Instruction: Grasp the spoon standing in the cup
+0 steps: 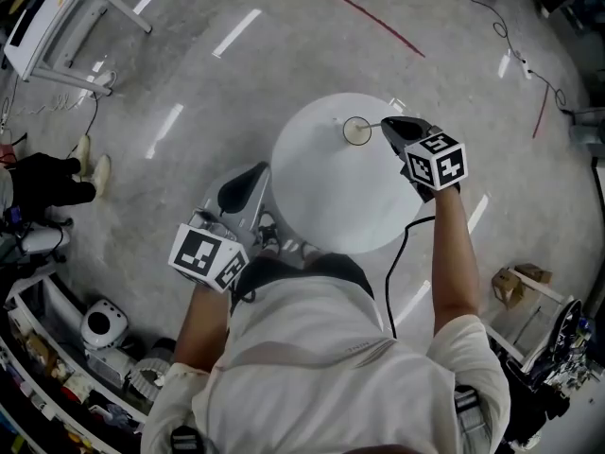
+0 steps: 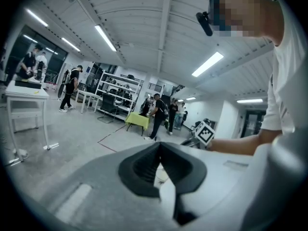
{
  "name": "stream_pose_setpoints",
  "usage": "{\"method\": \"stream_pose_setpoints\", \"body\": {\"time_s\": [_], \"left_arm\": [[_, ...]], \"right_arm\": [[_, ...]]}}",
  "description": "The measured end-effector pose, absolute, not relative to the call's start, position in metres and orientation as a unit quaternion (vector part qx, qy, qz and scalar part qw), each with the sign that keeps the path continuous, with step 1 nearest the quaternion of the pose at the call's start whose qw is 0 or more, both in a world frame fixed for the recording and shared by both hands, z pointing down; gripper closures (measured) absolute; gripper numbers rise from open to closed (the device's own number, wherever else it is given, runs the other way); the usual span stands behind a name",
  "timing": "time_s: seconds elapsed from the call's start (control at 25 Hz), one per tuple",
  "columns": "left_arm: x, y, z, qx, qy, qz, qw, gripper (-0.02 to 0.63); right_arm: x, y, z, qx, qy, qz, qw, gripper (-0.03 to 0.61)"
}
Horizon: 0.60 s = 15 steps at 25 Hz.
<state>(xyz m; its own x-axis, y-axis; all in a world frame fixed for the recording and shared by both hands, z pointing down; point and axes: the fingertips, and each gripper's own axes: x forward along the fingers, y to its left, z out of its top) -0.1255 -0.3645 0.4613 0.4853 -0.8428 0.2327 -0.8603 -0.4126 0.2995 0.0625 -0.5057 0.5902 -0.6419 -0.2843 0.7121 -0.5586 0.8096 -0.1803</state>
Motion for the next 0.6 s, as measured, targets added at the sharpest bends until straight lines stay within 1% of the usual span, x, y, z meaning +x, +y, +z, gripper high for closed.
{"method": "stream_pose_setpoints", "body": {"time_s": [0.08,0.32,0.44,0.6], "left_arm": [[-0.124,-0.362,0.454,0.845,-0.501,0.019,0.186,0.611],[-0.124,-0.359,0.428,0.864,-0.475,0.005,0.168,0.612],[-0.112,-0.355,0.41,0.876,-0.458,0.002,0.152,0.611],[-0.091,-0.348,0.379,0.894,-0.429,0.0,0.127,0.611]], "right_arm": [[0.067,-0.5,0.567,0.272,-0.89,0.196,0.308,0.569],[0.075,-0.461,0.484,0.365,-0.898,0.192,0.153,0.568],[0.087,-0.43,0.444,0.399,-0.895,0.182,0.081,0.569],[0.108,-0.392,0.392,0.445,-0.884,0.145,0.004,0.569]]}}
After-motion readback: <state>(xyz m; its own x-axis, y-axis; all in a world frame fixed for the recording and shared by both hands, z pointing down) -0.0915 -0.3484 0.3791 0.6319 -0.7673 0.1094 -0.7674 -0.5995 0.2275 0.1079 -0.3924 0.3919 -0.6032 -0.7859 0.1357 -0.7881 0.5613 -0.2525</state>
